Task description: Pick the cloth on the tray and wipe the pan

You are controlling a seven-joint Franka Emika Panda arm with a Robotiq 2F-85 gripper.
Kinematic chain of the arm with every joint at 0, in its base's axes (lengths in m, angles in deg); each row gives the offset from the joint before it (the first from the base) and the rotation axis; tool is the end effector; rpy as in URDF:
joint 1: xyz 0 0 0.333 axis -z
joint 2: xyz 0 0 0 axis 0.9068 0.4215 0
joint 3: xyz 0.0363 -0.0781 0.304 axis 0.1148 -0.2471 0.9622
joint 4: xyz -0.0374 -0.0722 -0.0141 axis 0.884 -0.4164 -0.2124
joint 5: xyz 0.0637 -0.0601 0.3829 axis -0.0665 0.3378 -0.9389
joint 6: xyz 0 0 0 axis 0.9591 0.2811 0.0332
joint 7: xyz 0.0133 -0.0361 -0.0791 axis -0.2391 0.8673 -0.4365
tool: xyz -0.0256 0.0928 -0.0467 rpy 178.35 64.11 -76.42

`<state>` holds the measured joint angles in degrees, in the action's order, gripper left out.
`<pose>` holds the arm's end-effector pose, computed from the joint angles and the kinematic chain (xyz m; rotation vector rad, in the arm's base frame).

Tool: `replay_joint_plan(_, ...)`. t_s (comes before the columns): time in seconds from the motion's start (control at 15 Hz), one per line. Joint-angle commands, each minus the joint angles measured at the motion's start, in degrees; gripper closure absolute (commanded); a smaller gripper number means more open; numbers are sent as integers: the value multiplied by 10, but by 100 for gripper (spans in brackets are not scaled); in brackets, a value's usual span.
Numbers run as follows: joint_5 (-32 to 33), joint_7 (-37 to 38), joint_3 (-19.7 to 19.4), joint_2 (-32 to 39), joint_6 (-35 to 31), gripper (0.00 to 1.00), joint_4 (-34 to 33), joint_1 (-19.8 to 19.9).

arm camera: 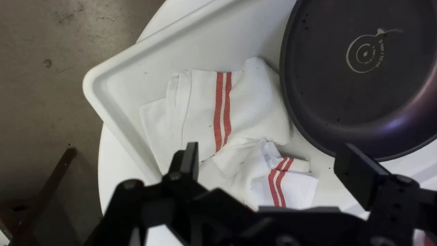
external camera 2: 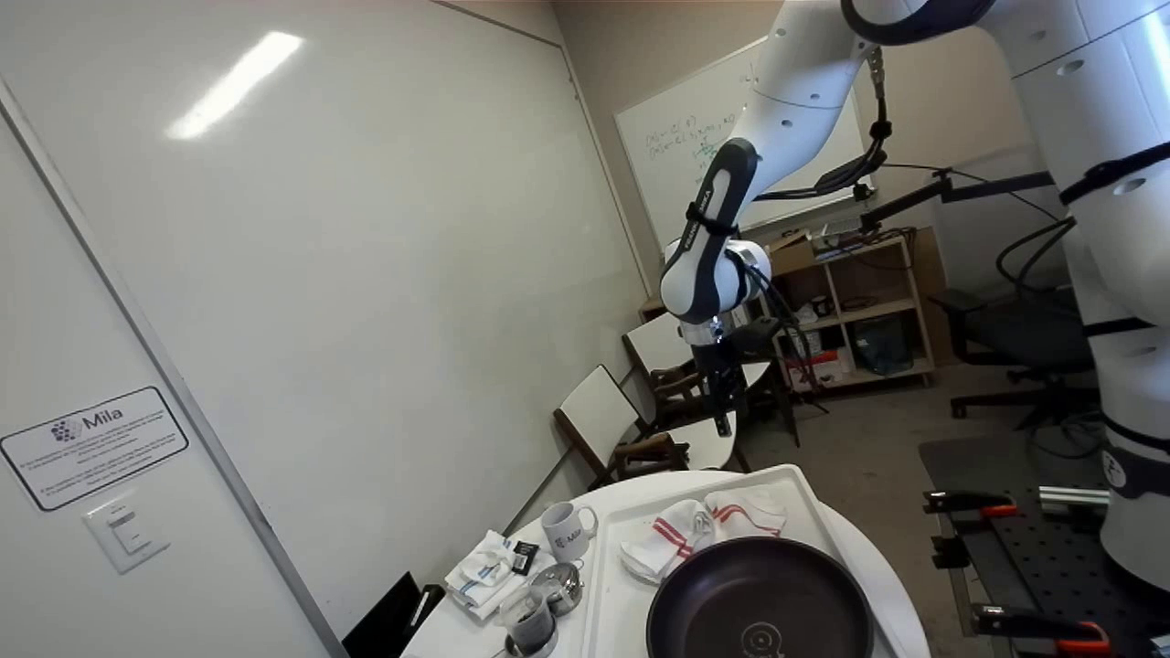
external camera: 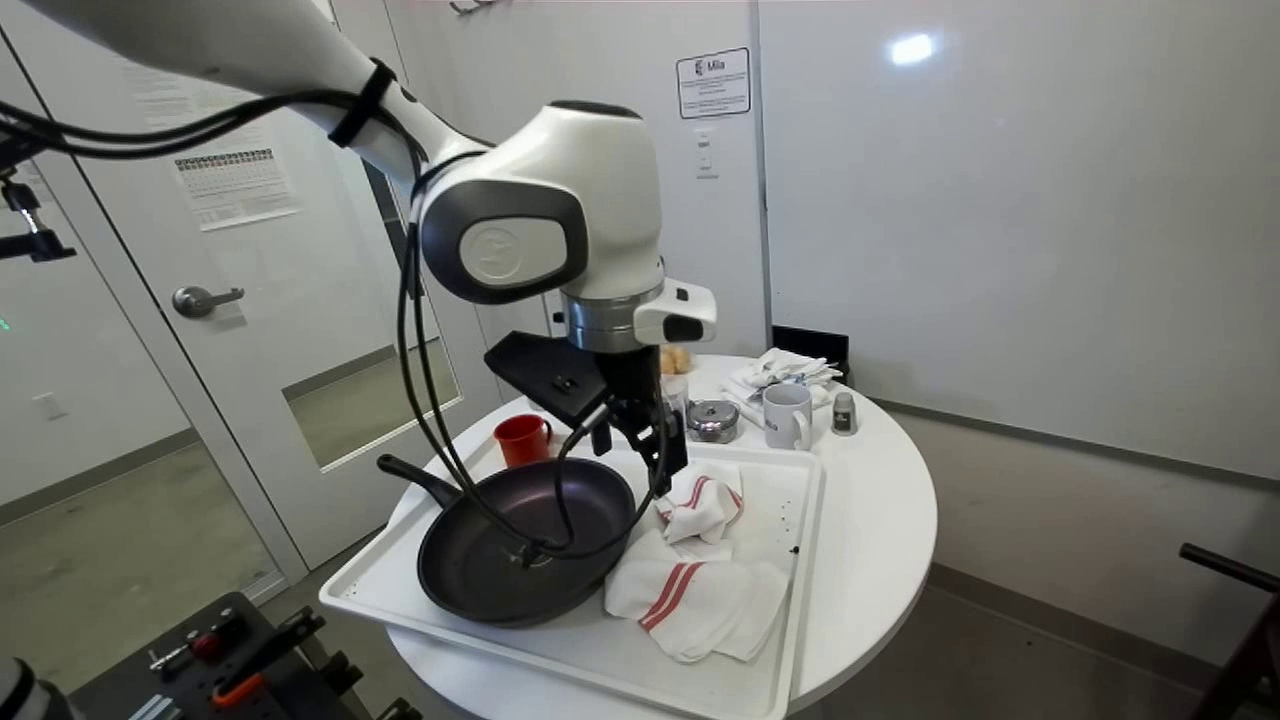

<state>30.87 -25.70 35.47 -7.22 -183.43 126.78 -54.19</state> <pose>0.4623 -0.2321 0.2772 -3.0167 0.3581 -0.0282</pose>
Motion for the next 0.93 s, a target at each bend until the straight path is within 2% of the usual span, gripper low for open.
replay_joint_plan(0.0, -33, 77, 23, 57, 7, 0, -48, 24)
replay_joint_plan(0.33, -35, 219, 27, 120, 33, 0, -103, 35)
replay_joint_plan(0.6, -46, 304, 30, 157, 34, 0, -133, 37)
replay_joint_plan(0.73, -55, 332, 35, 173, 31, 0, -145, 38)
replay_joint_plan(0.87, -75, 323, 47, 166, 24, 0, -140, 46)
